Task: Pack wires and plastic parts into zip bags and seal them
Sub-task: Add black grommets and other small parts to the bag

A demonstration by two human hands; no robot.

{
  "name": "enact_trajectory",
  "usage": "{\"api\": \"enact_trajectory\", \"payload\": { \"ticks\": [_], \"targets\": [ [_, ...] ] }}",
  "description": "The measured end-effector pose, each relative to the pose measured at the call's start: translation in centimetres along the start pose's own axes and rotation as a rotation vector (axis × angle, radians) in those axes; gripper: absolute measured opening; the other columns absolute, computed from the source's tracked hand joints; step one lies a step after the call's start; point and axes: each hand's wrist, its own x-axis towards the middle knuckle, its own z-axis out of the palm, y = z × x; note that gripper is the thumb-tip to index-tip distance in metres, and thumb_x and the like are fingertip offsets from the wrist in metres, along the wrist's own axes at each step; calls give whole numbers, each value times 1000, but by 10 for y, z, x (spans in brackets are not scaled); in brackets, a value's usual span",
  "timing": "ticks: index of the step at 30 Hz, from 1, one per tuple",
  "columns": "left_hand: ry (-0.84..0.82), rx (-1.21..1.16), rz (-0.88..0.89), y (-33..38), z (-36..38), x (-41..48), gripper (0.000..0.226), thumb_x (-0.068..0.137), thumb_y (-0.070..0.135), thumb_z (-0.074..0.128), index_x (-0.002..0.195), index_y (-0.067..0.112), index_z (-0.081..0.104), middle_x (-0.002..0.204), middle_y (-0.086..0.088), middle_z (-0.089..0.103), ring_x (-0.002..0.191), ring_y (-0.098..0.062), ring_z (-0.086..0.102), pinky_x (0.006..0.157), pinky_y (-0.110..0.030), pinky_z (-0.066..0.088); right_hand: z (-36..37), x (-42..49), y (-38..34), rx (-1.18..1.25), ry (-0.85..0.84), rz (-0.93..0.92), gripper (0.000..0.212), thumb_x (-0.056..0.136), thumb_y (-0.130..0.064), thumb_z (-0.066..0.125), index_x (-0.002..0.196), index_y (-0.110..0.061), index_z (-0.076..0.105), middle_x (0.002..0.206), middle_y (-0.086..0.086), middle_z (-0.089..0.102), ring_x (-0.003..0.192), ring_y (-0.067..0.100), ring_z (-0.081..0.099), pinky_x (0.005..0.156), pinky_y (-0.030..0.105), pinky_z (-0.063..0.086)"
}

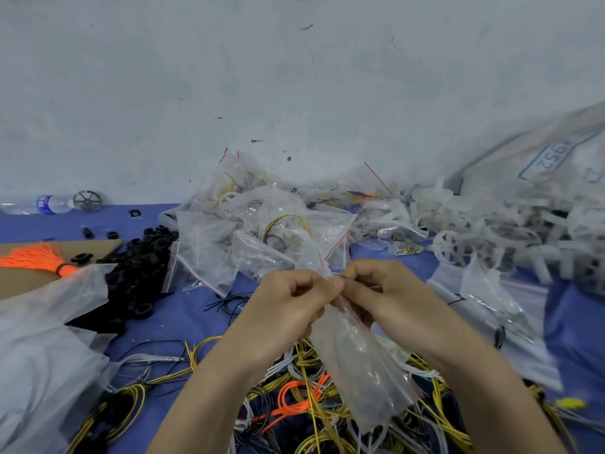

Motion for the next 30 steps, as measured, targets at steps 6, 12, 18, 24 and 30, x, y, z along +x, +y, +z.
{"api": "enact_trajectory", "payload": {
  "ticks": [6, 12, 18, 24, 30],
  "targets": [
    [59, 53, 34, -1, -3, 0, 31, 91, 26, 59, 61, 23, 65, 47, 10, 34, 44, -7, 30, 47, -20, 29, 0, 0, 0, 60, 63, -37, 7, 88, -6, 61, 81, -4, 61, 63, 4, 59, 52, 11, 57, 54, 22, 48],
    [-5, 12, 64, 6, -6, -3, 26, 90, 25, 59, 66, 16, 63, 52, 2, 36, 48, -10, 30, 49, -20, 28, -5, -6, -5, 166, -92, 15, 18, 83, -14, 68, 79, 3, 64, 64, 10, 63, 57, 17, 60, 57, 21, 50],
    [7, 53, 91, 15, -13, -6, 36, 88, 27, 56, 52, 23, 55, 57, -9, 27, 50, -13, 23, 48, -21, 23, -16, -2, 3, 102, 89, 71, 35, 84, -7, 58, 49, -14, 55, 47, 1, 52, 45, 13, 47, 52, 26, 40],
    [232, 280, 109, 21, -32, -13, 29, 85, 22, 64, 58, 16, 57, 50, 4, 41, 44, -7, 31, 45, -14, 29, -46, -8, 9, 51, 304, 86, 35, 82, -2, 57, 48, -11, 52, 47, 4, 52, 44, 15, 51, 45, 21, 42],
    [133, 118, 289, 45, -16, -32, 28, 68, 3, 53, 66, 30, 45, 66, -2, 39, 60, -24, 32, 51, -25, 31, 5, -7, -13, -61, 97, 31, 21, 80, -6, 58, 61, -3, 53, 54, 16, 63, 42, 17, 58, 51, 31, 52]
  ]
}}
